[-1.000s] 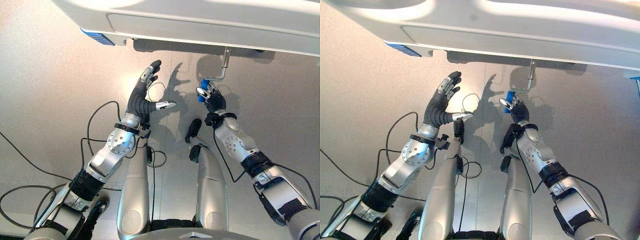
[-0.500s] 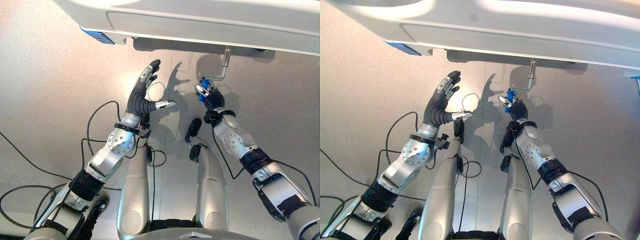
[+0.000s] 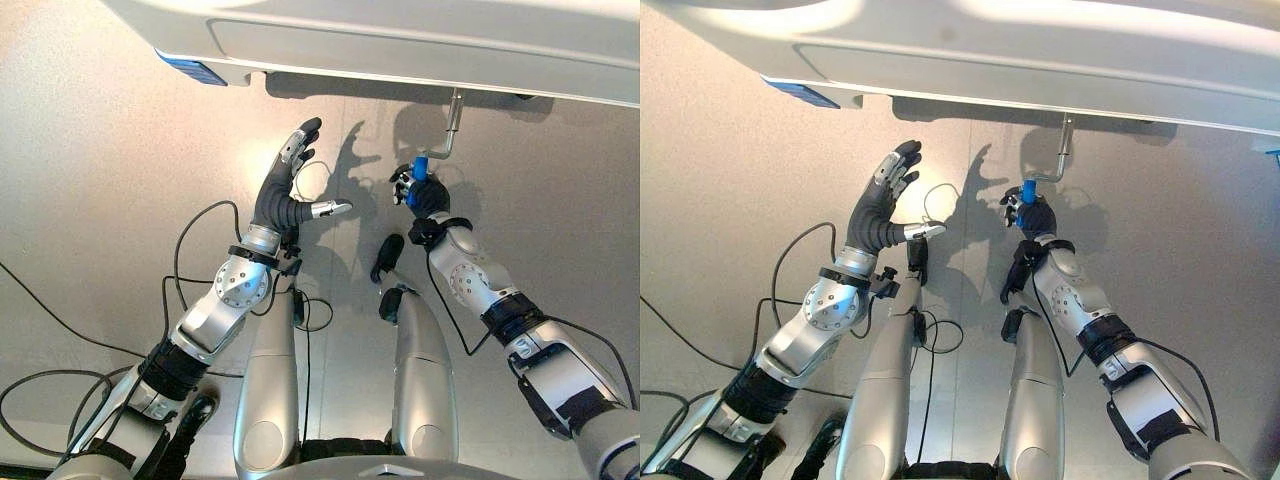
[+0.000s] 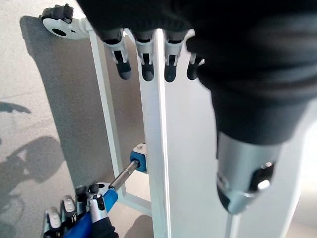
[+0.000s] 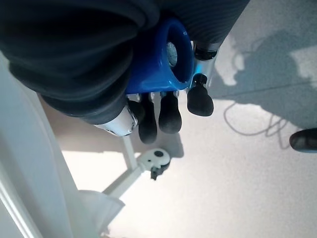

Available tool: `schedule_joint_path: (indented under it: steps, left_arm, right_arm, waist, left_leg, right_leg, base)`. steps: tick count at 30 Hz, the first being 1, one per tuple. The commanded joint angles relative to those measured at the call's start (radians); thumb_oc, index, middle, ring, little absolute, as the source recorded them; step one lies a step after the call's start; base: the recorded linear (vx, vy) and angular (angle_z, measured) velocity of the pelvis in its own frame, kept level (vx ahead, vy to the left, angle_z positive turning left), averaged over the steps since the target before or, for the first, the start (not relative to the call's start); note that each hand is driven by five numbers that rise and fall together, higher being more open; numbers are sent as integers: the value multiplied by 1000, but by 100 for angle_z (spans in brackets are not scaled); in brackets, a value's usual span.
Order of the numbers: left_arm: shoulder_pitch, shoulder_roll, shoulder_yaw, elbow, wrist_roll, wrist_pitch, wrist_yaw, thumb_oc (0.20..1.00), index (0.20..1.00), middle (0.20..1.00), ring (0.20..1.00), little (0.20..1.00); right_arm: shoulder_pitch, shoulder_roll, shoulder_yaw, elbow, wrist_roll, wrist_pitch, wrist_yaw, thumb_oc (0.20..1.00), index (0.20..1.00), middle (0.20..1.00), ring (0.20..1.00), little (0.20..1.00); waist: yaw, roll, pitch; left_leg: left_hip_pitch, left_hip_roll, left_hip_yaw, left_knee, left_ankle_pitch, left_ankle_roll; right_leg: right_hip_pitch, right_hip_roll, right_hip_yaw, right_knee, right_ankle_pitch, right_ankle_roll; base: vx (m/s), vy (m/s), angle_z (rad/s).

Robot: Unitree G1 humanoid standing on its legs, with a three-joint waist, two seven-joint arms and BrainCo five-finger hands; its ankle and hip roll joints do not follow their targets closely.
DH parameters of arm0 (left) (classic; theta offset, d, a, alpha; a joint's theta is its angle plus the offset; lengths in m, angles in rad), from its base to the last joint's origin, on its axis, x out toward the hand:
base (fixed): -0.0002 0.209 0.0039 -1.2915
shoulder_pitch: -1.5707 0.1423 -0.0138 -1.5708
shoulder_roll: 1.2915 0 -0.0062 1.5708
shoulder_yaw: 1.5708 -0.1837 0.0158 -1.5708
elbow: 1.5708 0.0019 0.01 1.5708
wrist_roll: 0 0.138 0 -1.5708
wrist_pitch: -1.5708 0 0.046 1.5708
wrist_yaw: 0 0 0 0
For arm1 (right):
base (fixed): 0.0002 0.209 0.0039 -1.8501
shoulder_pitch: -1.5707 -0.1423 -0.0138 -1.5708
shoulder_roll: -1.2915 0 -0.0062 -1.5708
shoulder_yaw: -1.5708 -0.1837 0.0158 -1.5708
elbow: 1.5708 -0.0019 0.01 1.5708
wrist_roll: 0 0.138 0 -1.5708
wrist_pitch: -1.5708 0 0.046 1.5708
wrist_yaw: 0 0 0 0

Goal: Raise the hospital bed

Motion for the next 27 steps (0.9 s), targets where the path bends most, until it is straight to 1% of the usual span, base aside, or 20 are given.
schedule_joint_path:
  steps: [1, 8, 13, 16, 17, 19, 24, 26, 27]
  left_arm:
    - [6, -3, -9, -145, 39, -51, -8, 1000, 1000, 1000, 1000, 1000]
    - [13, -1, -4, -144, 36, -50, -18, 1000, 1000, 1000, 1000, 1000]
    - [22, 12, 13, -144, 27, -56, -30, 1000, 1000, 1000, 1000, 1000]
    - [24, 14, 14, -145, 26, -54, -34, 1000, 1000, 1000, 1000, 1000]
    - [32, 16, 19, -148, 19, -54, -41, 1000, 1000, 1000, 1000, 1000]
    - [45, 25, 29, -152, 16, -56, -48, 1000, 1000, 1000, 1000, 1000]
    - [61, 33, 47, -162, 1, -61, -55, 1000, 1000, 1000, 1000, 1000]
    - [71, 40, 60, -173, -9, -63, -66, 1000, 1000, 1000, 1000, 1000]
    - [71, 40, 60, -174, -9, -63, -66, 1000, 1000, 1000, 1000, 1000]
  right_arm:
    - [-46, -39, 14, -103, 4, -51, 48, 200, 200, 200, 200, 200]
    - [-7, -67, -17, -163, 31, -72, 57, 200, 200, 200, 200, 200]
    - [55, -109, -107, -259, 80, -122, 64, 200, 200, 200, 200, 200]
    - [69, -123, -136, -278, 90, -136, 63, 200, 200, 200, 200, 200]
    - [90, -140, -170, -308, 97, -152, 64, 200, 200, 200, 200, 200]
    - [112, -162, -204, -341, 99, -165, 69, 200, 200, 200, 200, 200]
    - [141, -173, -255, -380, 106, -194, 66, 200, 200, 200, 200, 200]
    - [162, -170, -311, -398, 102, -217, 55, 200, 200, 200, 200, 200]
    - [163, -170, -311, -398, 101, -217, 55, 200, 200, 200, 200, 200]
  waist:
    - [-6, 45, -17]
    - [-15, 47, -17]
    - [-27, 41, -17]
    - [-32, 38, -17]
    - [-39, 37, -17]
    - [-44, 37, -17]
    - [-54, 37, -17]
    - [-65, 42, -17]
    - [-65, 42, -17]
  left_leg:
    - [5, 15, -22, 82, -82, -22]
    - [6, 15, -18, 83, -81, -24]
    - [12, 17, -14, 80, -81, -26]
    - [13, 19, -11, 79, -82, -26]
    - [14, 22, -7, 79, -81, -28]
    - [18, 24, -5, 76, -81, -30]
    - [26, 27, 3, 73, -82, -30]
    - [28, 30, 9, 76, -83, -33]
    - [29, 30, 9, 76, -83, -33]
  right_leg:
    - [39, -51, 45, -126, 160, 94]
    - [31, -53, 52, -116, 156, 93]
    - [27, -48, 61, -114, 154, 93]
    - [24, -45, 64, -112, 152, 93]
    - [22, -44, 65, -110, 149, 93]
    - [19, -42, 69, -104, 146, 93]
    - [13, -36, 82, -97, 141, 93]
    - [8, -32, 89, -84, 131, 91]
    - [8, -32, 89, -84, 131, 91]
  base:
    - [0, 0, 0]
    - [0, -6, 0]
    - [-1, -24, -4]
    - [-1, -15, -3]
    - [1, -25, -4]
    - [1, -16, -2]
    - [1, -13, -3]
    - [1, -38, -5]
    - [3, -27, -4]
